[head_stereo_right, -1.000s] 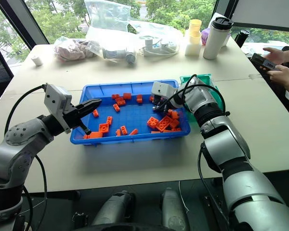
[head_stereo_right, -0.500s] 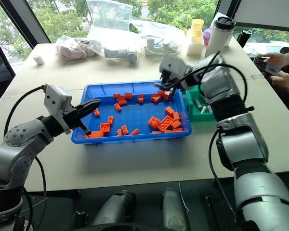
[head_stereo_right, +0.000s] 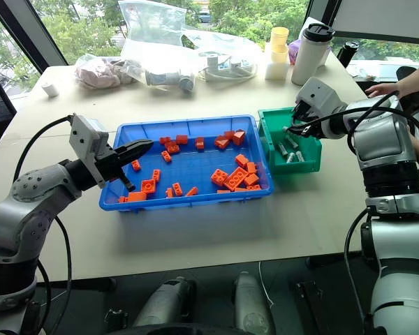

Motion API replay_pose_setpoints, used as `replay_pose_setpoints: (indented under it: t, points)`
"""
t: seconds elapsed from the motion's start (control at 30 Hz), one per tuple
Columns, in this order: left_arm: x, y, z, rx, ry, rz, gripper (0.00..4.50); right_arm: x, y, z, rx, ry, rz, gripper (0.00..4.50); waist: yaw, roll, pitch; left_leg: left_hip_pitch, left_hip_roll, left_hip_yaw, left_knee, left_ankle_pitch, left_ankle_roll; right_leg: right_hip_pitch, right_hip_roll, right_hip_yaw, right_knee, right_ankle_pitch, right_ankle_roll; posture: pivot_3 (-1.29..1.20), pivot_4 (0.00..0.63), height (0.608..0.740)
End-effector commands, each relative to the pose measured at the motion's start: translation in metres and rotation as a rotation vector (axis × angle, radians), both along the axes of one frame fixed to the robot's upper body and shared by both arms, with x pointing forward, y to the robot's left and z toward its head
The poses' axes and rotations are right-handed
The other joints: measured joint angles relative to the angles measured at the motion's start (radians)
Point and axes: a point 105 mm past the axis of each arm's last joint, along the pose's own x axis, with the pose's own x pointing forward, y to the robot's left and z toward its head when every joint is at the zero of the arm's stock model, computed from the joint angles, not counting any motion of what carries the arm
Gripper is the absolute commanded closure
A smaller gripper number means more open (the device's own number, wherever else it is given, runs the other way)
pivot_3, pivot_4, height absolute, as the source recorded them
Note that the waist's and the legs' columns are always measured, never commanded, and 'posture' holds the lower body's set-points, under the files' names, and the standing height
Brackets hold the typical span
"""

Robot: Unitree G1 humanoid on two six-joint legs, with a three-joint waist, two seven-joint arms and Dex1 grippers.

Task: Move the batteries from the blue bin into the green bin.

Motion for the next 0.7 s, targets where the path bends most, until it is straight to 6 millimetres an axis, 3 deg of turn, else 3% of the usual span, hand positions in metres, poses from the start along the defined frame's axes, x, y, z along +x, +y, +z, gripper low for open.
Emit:
replay_pose_setpoints:
  t: [0.03,0.1,0.13,0.27,0.47,0.7]
  points:
    - [-0.001,0.000,0.010,0.000,-0.035,-0.012,4.50,-0.001,0.002,0.017,0.000,-0.067,0.008,1.04,0.003,0.000,0.000,0.000,0.000,0.000,0.000,0.000,0.000,0.000,0.000,0.000,0.000,0.000,0.000,0.00,0.150,0.740]
    - [-0.002,0.001,0.010,0.001,-0.031,-0.013,4.50,-0.002,0.000,0.019,-0.010,-0.076,0.001,0.09,0.005,0.000,0.000,0.000,-0.001,0.000,0.000,0.000,0.000,0.000,0.000,0.000,-0.001,0.000,0.000,0.00,0.150,0.740]
    - [-0.002,0.002,0.010,0.003,-0.028,-0.014,4.50,-0.003,-0.001,0.020,-0.018,-0.083,-0.004,0.03,0.005,0.000,0.000,0.000,-0.001,-0.001,0.001,0.000,0.000,0.001,0.000,0.000,-0.001,0.000,0.000,0.00,0.150,0.740]
    - [-0.008,0.009,0.011,0.010,-0.015,-0.011,4.50,-0.024,0.019,0.039,0.095,-0.109,0.112,0.03,0.004,0.000,0.000,0.000,-0.001,-0.001,0.000,0.000,0.000,0.000,-0.001,-0.001,-0.001,0.000,0.000,0.00,0.150,0.740]
    - [-0.016,0.018,0.010,0.025,0.004,0.004,4.50,-0.075,0.052,0.017,0.077,-0.018,0.362,0.03,0.004,0.000,0.000,0.000,0.000,-0.002,0.000,0.000,0.001,0.001,-0.001,-0.001,-0.001,0.000,0.000,0.00,0.150,0.740]
    - [-0.020,0.021,0.013,0.035,0.001,0.018,4.50,-0.087,0.062,0.018,0.130,0.001,0.397,0.03,0.005,0.000,0.000,0.000,0.000,-0.002,0.002,0.000,0.001,0.002,-0.001,-0.002,-0.001,0.000,0.000,0.00,0.150,0.740]
